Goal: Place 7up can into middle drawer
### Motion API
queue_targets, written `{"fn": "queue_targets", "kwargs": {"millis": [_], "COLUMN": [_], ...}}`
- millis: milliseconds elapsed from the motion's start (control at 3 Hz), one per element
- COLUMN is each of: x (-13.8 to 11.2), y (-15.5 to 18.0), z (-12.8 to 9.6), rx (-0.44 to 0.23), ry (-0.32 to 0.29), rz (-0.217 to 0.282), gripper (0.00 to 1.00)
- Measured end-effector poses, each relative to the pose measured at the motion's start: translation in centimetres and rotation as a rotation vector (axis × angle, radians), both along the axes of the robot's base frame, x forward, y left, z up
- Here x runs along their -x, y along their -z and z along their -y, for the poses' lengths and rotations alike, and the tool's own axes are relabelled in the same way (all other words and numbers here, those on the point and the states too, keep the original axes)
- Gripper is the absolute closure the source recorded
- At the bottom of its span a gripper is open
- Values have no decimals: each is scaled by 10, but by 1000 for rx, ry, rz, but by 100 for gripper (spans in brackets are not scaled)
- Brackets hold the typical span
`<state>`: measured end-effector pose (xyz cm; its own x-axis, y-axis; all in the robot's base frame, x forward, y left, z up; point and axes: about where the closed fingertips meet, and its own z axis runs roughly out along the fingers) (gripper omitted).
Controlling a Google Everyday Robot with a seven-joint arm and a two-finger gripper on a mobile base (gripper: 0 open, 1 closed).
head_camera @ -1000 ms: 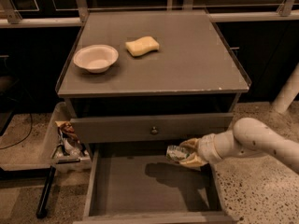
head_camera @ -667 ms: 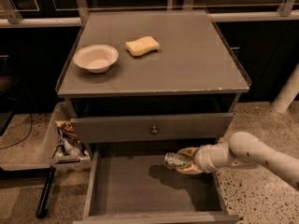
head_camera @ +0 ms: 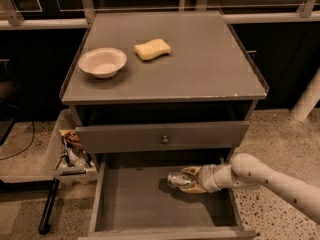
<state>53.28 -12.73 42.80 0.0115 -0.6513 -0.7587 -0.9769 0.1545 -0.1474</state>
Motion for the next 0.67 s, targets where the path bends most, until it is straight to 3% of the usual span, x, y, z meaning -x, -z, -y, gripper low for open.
{"fn": "queue_targets", "kwargs": {"millis": [333, 667], "x": [8, 8], "y": [27, 29], "z": [-12, -13], "rx": [26, 28], "ry": [-37, -40], "rz": [-12, -12], "gripper": [100, 83]}}
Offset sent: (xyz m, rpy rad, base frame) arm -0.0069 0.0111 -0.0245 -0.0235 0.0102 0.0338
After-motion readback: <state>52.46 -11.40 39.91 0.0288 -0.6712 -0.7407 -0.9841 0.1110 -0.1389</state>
